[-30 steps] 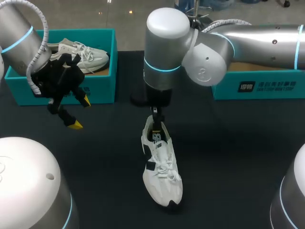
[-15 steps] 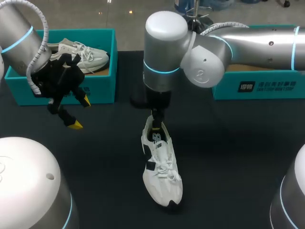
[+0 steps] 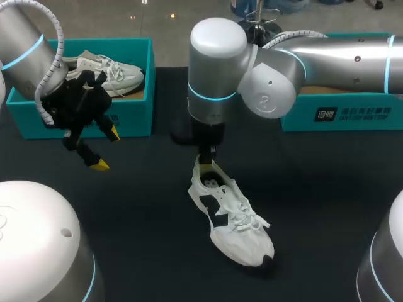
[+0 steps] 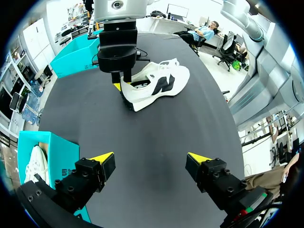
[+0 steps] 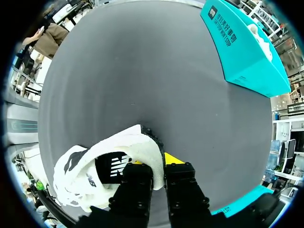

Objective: Take the shoe out of the shoebox, open the shoe tongue, remove and reinsert the insole, then place the shoe into the shoebox

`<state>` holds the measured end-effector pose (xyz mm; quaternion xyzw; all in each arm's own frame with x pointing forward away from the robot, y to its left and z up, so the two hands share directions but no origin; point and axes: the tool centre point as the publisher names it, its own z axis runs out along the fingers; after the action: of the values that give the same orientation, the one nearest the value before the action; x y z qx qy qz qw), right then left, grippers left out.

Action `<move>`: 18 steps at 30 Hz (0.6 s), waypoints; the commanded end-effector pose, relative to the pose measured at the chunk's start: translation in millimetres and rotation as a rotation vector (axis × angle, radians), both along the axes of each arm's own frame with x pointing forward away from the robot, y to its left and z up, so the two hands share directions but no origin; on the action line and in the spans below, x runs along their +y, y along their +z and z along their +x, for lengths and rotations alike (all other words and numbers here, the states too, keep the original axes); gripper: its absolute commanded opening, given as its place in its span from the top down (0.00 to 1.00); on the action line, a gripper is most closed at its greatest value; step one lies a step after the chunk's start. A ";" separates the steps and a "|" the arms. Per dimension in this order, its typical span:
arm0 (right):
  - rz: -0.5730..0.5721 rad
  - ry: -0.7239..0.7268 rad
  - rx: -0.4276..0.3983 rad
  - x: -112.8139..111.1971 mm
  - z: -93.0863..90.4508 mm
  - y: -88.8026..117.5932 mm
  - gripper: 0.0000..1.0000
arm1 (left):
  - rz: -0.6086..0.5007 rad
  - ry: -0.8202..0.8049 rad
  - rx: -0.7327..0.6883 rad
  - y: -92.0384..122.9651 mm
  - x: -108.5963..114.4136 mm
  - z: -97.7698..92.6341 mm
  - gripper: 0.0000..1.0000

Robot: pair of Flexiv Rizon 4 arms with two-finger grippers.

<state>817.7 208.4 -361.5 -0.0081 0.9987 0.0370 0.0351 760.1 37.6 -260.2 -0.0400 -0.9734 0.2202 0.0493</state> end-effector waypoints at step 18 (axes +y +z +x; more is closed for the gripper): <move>-0.252 -0.139 -0.135 -33.1 37.1 203.8 1.00 | 0.002 0.000 0.000 -0.3 0.1 -0.1 0.00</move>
<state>860.6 168.8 -232.7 0.0505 0.9901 -0.0749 0.1070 760.1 37.6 -260.2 -0.0400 -0.9734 0.2202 0.0493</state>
